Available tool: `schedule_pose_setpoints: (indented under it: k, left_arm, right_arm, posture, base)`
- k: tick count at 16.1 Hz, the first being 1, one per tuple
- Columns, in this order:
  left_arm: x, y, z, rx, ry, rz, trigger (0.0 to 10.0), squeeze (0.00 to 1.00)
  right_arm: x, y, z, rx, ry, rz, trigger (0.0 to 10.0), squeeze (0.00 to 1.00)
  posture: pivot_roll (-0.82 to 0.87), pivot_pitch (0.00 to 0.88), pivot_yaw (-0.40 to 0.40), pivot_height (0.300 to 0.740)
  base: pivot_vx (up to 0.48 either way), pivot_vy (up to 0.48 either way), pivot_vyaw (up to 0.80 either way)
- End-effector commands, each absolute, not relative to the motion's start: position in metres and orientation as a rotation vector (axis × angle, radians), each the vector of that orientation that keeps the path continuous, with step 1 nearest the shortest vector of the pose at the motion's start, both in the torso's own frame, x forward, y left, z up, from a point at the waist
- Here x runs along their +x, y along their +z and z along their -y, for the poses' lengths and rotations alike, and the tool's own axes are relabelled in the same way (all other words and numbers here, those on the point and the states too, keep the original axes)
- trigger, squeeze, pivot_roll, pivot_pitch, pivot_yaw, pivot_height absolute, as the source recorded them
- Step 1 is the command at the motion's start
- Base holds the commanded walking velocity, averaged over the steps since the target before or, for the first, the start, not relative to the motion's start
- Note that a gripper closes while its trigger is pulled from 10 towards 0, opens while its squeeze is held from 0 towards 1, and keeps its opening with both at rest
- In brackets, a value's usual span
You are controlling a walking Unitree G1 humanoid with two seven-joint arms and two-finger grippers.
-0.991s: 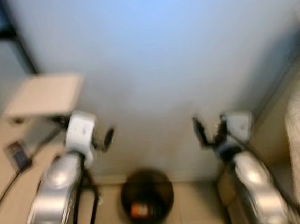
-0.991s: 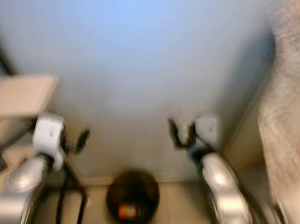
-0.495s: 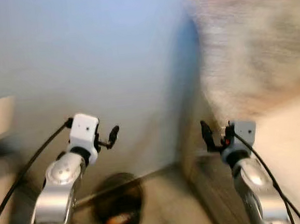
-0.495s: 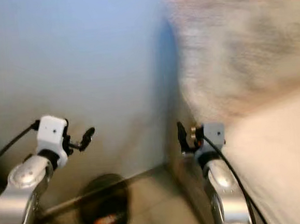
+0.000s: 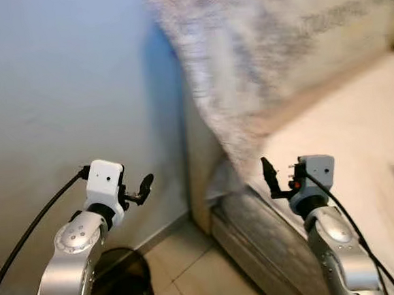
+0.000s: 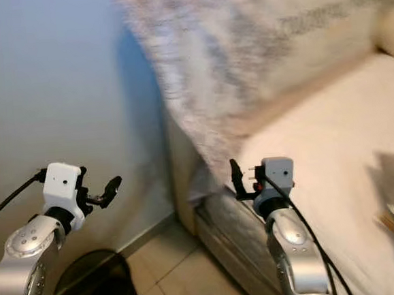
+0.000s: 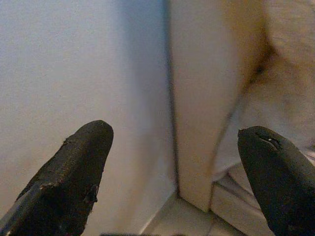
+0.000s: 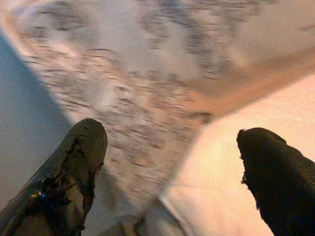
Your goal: Clean up the room
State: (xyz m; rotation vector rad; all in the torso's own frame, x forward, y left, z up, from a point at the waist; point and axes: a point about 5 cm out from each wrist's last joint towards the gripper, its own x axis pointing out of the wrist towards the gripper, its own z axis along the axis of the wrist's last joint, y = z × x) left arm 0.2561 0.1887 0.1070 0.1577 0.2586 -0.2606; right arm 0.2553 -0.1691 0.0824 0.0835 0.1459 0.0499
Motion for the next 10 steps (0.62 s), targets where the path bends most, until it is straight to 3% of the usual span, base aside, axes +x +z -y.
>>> schedule_pose_setpoints:
  k: [1,10]
  left_arm:
    - [0.2572,0.1096,-0.1867,0.173,-0.287,-0.254,10.0,0.00]
    - [0.2570,0.1110,-0.1836,0.177,-0.277,-0.235,10.0,0.00]
  right_arm:
    - [0.2554,0.0819,0.1716,0.097,0.036,-0.154,10.0,1.00]
    - [0.2527,0.0806,0.1690,0.103,0.039,-0.159,10.0,1.00]
  posture:
    - [0.10,0.000,0.004,0.740]
    - [0.10,0.000,-0.001,0.740]
  base:
    - [0.000,0.000,-0.78]
    - [0.000,0.000,-0.78]
